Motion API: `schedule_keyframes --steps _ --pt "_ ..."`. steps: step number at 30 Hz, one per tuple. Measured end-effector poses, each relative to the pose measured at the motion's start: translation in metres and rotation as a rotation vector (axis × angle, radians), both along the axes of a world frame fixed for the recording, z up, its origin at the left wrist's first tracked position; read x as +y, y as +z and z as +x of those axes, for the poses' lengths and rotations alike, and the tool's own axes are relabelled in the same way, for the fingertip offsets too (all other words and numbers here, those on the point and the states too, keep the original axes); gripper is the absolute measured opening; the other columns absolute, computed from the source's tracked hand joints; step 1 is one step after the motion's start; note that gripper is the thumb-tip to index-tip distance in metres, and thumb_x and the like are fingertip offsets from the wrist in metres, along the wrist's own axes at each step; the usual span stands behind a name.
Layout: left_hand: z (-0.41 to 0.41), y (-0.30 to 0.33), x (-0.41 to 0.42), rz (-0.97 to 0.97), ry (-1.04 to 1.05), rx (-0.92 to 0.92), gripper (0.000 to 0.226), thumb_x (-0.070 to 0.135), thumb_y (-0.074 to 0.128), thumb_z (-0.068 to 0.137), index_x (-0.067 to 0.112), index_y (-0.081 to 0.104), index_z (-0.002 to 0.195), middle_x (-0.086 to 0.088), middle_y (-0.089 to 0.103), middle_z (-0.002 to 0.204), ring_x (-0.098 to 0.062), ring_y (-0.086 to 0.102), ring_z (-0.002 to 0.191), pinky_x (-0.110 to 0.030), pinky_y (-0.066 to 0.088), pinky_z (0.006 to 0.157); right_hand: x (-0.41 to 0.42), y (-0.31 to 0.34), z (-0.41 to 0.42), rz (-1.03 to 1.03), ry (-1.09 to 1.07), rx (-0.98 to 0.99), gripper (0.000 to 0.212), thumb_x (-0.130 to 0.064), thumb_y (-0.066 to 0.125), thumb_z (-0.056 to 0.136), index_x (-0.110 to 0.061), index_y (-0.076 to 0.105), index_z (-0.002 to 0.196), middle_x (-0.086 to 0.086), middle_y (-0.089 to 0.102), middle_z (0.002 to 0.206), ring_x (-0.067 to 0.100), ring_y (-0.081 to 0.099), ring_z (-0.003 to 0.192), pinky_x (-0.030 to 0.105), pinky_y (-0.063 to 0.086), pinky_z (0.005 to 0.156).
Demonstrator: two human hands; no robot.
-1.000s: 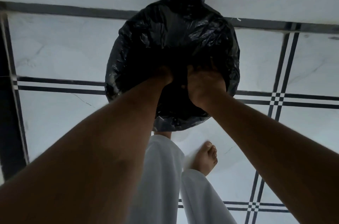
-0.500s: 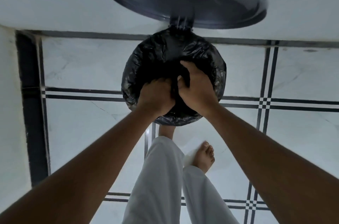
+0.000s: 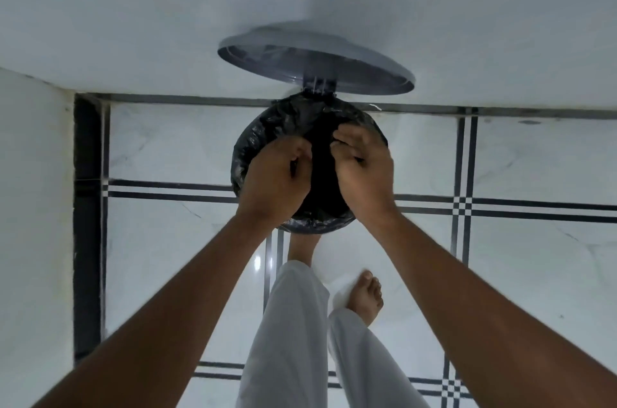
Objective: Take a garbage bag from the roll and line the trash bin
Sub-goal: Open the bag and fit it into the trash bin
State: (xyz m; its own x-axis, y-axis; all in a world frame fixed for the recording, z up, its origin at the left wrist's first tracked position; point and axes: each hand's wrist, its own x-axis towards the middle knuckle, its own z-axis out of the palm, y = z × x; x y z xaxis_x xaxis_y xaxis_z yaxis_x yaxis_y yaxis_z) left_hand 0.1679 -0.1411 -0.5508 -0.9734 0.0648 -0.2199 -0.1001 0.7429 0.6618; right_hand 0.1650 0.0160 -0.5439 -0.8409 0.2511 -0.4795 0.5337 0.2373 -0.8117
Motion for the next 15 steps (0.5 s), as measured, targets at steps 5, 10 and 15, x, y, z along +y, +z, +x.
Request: schedule_keyframes --steps 5,10,15 --pt "-0.026 0.119 0.008 0.033 0.269 0.621 0.007 0.009 0.065 0.102 0.004 0.069 0.101 -0.007 0.067 0.095 -0.022 0.06 0.088 -0.037 0.05 0.083 0.009 0.09 0.009 0.095 -0.284 0.359 0.01 -0.011 0.065 0.099 -0.018 0.071 0.104 -0.012 0.069 0.096 0.007 0.067 0.089 0.029 0.055 0.08" --pt "-0.077 0.149 -0.003 -0.129 0.165 0.507 0.038 0.039 0.055 0.111 0.018 0.064 0.141 -0.004 0.06 0.141 -0.02 0.056 0.128 -0.029 0.037 0.103 0.017 0.12 -0.022 0.315 -0.119 0.497 0.034 -0.032 0.062 0.11 -0.015 0.065 0.139 -0.006 0.063 0.141 0.019 0.055 0.136 0.018 0.038 0.113" --pt "-0.083 0.113 -0.017 -0.149 0.033 0.249 0.041 0.05 0.047 0.11 0.026 0.07 0.134 0.006 0.066 0.138 -0.018 0.059 0.127 -0.041 0.044 0.111 0.014 0.091 -0.034 0.256 0.048 0.286 0.048 -0.044 0.046 0.115 -0.019 0.064 0.152 -0.003 0.061 0.156 0.018 0.049 0.15 0.047 0.039 0.126"
